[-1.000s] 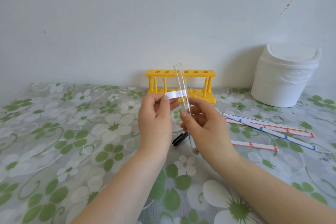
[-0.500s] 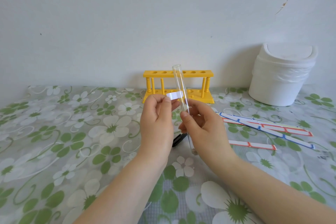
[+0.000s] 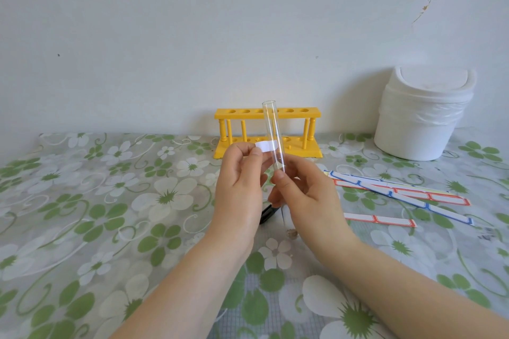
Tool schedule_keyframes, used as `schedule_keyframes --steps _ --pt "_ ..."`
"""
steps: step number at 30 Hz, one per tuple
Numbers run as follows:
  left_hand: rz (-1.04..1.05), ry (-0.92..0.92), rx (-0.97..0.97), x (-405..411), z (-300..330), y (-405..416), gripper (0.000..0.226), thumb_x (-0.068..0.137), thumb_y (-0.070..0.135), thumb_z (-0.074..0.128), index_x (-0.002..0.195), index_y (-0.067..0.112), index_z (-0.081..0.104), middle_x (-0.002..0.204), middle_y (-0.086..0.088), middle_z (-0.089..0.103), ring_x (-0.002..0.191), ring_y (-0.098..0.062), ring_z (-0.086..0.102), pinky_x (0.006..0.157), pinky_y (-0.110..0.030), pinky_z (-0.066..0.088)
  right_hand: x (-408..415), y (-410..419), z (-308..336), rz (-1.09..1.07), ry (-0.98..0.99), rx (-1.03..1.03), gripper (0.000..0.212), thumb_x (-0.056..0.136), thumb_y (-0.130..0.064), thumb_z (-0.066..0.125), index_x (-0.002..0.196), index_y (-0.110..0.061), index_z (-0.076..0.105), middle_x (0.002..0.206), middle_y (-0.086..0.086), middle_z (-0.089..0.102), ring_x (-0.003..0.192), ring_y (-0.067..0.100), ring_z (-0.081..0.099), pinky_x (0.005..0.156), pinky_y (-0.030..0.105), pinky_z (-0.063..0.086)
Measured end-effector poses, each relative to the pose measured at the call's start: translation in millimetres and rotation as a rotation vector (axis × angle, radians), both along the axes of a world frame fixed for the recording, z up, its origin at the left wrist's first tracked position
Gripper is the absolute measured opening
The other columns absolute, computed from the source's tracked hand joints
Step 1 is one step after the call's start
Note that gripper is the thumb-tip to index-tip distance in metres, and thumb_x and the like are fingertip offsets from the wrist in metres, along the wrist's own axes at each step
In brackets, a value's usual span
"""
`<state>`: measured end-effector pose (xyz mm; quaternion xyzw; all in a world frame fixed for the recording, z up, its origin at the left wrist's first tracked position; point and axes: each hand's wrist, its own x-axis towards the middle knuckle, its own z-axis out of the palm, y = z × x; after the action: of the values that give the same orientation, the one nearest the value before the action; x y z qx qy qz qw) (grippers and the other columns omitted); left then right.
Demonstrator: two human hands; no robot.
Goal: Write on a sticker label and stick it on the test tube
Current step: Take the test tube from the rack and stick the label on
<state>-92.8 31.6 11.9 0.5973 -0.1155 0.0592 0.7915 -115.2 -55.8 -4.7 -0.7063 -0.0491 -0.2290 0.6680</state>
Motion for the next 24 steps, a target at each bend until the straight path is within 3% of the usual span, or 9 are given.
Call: schedule_keyframes --steps 6,13,16,19,21,24 --pt "0.027 -0.076 0.107 0.4 -1.5 2.2 0.018 0.094 0.021 0.045 0.079 0.025 0.054 0.100 0.002 0.071 0.100 -0.007 0.065 0.090 -0.032 0.047 -0.5 -1.1 0.6 -0.001 0.009 -0.019 0.022 0.092 -0.008 0.047 0.106 -0.016 0.062 0.064 -0.004 0.055 0.056 0.011 0.054 0.056 0.020 0.050" --pt "-0.007 -0.020 0.012 -0.8 0.9 2.3 0.019 0.097 0.023 0.039 0.087 0.015 0.053 0.095 0.004 0.074 0.094 0.000 0.066 0.083 -0.023 0.045 0.1 -3.4 2.0 0.051 0.033 0.085 0.025 0.093 -0.007 0.044 0.109 -0.014 0.062 0.069 -0.001 0.055 0.057 0.011 0.053 0.056 0.020 0.049" --pt "0.004 0.005 0.026 2.4 -2.4 2.8 0.015 0.096 0.022 0.043 0.092 0.021 0.057 0.094 0.007 0.074 0.097 -0.004 0.066 0.092 -0.031 0.046 0.7 -4.0 1.7 0.101 0.058 0.119 0.026 0.094 -0.006 0.041 0.107 -0.011 0.062 0.070 0.001 0.055 0.056 0.013 0.051 0.054 0.021 0.046" --pt "0.002 0.066 0.036 7.3 -7.4 4.2 0.014 0.093 0.021 0.050 0.096 0.023 0.063 0.102 0.002 0.072 0.105 -0.014 0.063 0.100 -0.043 0.045 0.9 -3.1 1.4 0.139 0.072 0.152 0.027 0.095 -0.007 0.040 0.100 -0.018 0.064 0.068 0.002 0.057 0.057 0.015 0.051 0.056 0.025 0.045" --pt "-0.003 0.095 0.033 9.9 -10.0 5.5 0.014 0.091 0.022 0.053 0.093 0.025 0.067 0.099 0.003 0.072 0.104 -0.015 0.063 0.099 -0.044 0.046 1.3 -2.4 1.5 0.149 0.085 0.181 0.026 0.095 -0.007 0.040 0.097 -0.022 0.061 0.067 0.006 0.058 0.056 0.017 0.050 0.057 0.029 0.044" --pt "-0.010 0.115 0.007 11.7 -12.0 6.3 0.017 0.090 0.019 0.055 0.088 0.026 0.070 0.091 0.005 0.073 0.100 -0.014 0.065 0.096 -0.040 0.048 2.2 -3.1 1.0 0.159 0.093 0.221 0.019 0.095 -0.007 0.040 0.105 -0.011 0.056 0.068 0.008 0.061 0.052 0.017 0.049 0.053 0.027 0.043"
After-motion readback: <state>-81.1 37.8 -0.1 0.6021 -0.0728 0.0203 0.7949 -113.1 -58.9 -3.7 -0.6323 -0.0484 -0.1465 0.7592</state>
